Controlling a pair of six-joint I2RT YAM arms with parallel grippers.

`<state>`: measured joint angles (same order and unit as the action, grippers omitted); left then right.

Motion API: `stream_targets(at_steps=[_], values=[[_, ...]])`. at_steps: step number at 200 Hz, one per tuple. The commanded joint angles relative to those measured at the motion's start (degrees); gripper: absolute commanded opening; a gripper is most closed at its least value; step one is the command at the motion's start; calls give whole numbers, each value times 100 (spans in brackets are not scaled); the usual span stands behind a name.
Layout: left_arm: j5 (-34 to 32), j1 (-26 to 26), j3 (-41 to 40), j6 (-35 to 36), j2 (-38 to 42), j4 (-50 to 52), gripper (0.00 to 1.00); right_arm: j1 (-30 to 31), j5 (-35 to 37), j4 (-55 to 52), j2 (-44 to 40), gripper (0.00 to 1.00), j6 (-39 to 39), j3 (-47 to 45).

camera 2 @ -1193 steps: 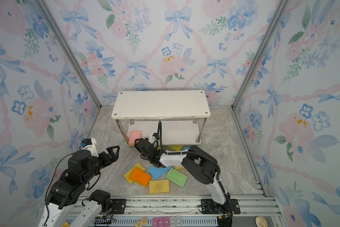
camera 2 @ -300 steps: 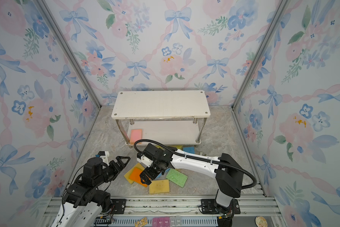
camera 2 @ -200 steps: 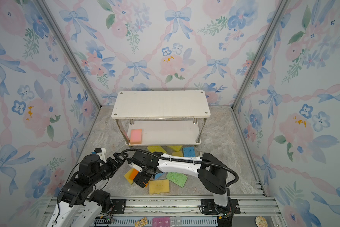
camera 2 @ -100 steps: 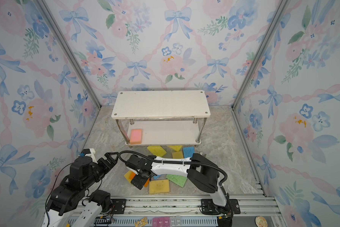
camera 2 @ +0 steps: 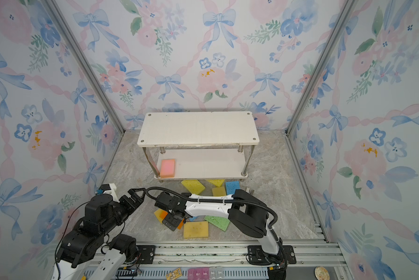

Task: Arrange cleaning sponges on a shelf
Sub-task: Pick up the cleaning sponge.

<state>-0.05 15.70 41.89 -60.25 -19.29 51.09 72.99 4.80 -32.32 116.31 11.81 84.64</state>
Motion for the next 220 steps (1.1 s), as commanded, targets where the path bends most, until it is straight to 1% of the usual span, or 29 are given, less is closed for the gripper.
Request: stream_targets(at_steps=[1,25,51,77,90,99,105,141,175,198,204,220], values=[[40,-15,-65,75,83,112,98,148,45,8,173,93,88,146],[74,-15,-115,80,107,112,98,160,39,-5,205,94,158,166],[87,-21,-120,105,110,107,98,163,125,-3,271,90,221,157],[109,-24,-136,137,92,112,98,163,188,16,179,79,251,122],[117,-22,-146,137,92,102,98,162,226,77,84,69,225,49],[114,-20,-138,160,92,98,98,154,264,123,12,58,225,-1],[113,-24,-129,178,96,102,98,141,289,145,-26,55,232,-29],[159,-15,-50,294,60,94,98,87,272,134,-327,54,286,-84],[333,-20,-53,345,-22,-94,98,-167,239,-9,-1020,55,480,-287],[785,-23,-234,55,12,-798,98,-468,97,-200,-1583,56,705,-502],[969,-20,-515,-34,13,-1094,98,-565,26,-261,-1729,56,769,-562],[1477,-17,-820,-274,-59,-1842,98,-839,-298,-389,-2090,57,906,-736]])
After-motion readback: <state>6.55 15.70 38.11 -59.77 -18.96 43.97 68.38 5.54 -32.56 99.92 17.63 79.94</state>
